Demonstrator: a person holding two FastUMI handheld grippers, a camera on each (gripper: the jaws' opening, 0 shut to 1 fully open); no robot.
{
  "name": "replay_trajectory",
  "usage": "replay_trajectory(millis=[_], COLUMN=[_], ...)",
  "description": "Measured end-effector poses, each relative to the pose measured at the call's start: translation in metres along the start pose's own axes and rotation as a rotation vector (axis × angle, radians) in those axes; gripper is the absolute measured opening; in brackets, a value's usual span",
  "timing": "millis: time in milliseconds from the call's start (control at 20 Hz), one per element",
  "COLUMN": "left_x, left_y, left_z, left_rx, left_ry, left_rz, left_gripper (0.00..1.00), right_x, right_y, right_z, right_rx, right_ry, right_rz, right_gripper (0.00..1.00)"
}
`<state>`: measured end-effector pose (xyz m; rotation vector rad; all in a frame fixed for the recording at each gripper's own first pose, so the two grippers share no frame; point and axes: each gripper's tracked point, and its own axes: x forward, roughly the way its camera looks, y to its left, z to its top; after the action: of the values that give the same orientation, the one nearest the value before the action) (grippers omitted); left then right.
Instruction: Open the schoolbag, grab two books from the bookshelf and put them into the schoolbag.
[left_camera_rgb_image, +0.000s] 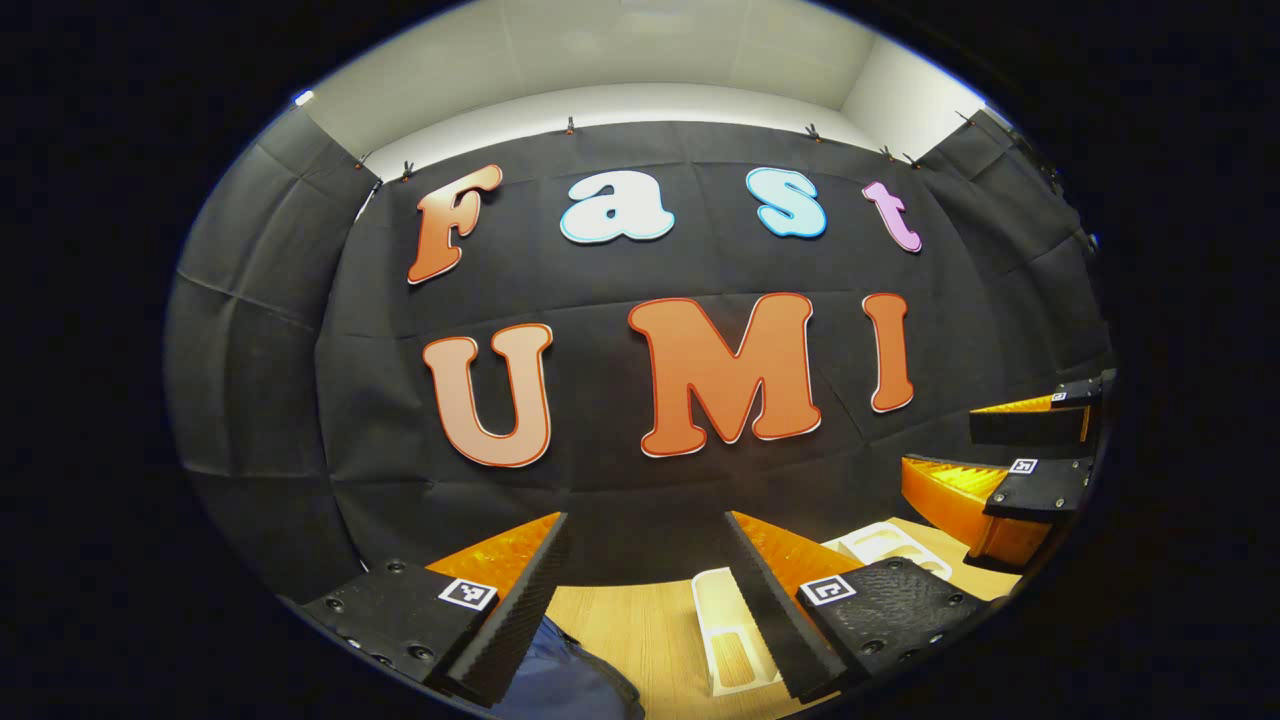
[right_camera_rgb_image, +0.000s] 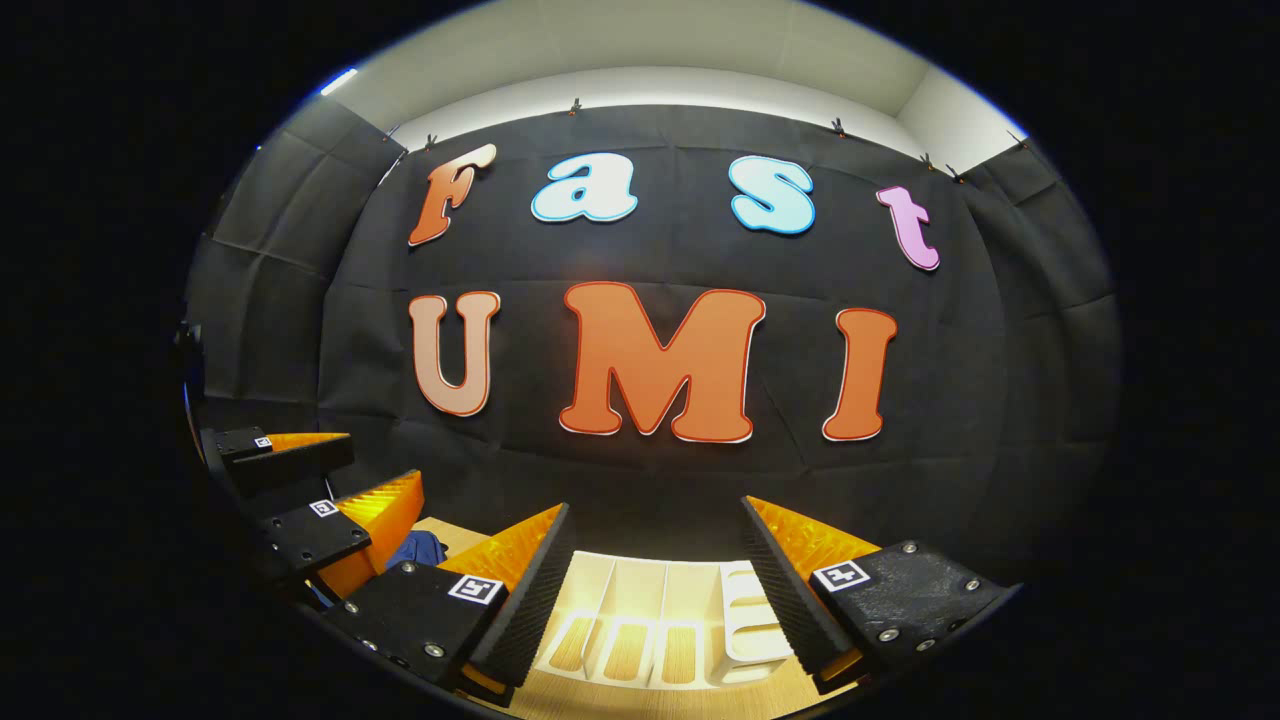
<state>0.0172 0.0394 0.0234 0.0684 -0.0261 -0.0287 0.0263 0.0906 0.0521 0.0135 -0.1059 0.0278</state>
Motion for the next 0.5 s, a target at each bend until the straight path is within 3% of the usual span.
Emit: replay_trajectory(millis=[100, 150, 200, 500], left_x=[0.0001, -0.0017, -0.002, -0.0053], left_y=[-0.0025, -0.0054, -0.0068, -0.006], left_z=[-0.0046, -0.006, -0.0057, -0.0029], left_rx=[0.005, 0.006, 0.007, 0.015], left_ry=[0.018, 0.022, 0.023, 0.027], left_rz=[-0.007, -0.014, -0.016, -0.004], left_gripper=[0.94, 0.94, 0.94, 0.94], right_x=[-0.0016, -0.0026, -0.0023, -0.0033], right_y=[-0.0027, -0.0015, -0.0022, -0.0052], right_z=[0.0002, -0.0003, -0.002, 0.004], right_rx=[-0.006, -0.006, -0.006, 0.0], right_ry=[-0.004, -0.001, 0.003, -0.01], right_rz=[-0.007, -0.006, -0.005, -0.001], right_gripper=[1.0, 0.97, 1.0, 0.97])
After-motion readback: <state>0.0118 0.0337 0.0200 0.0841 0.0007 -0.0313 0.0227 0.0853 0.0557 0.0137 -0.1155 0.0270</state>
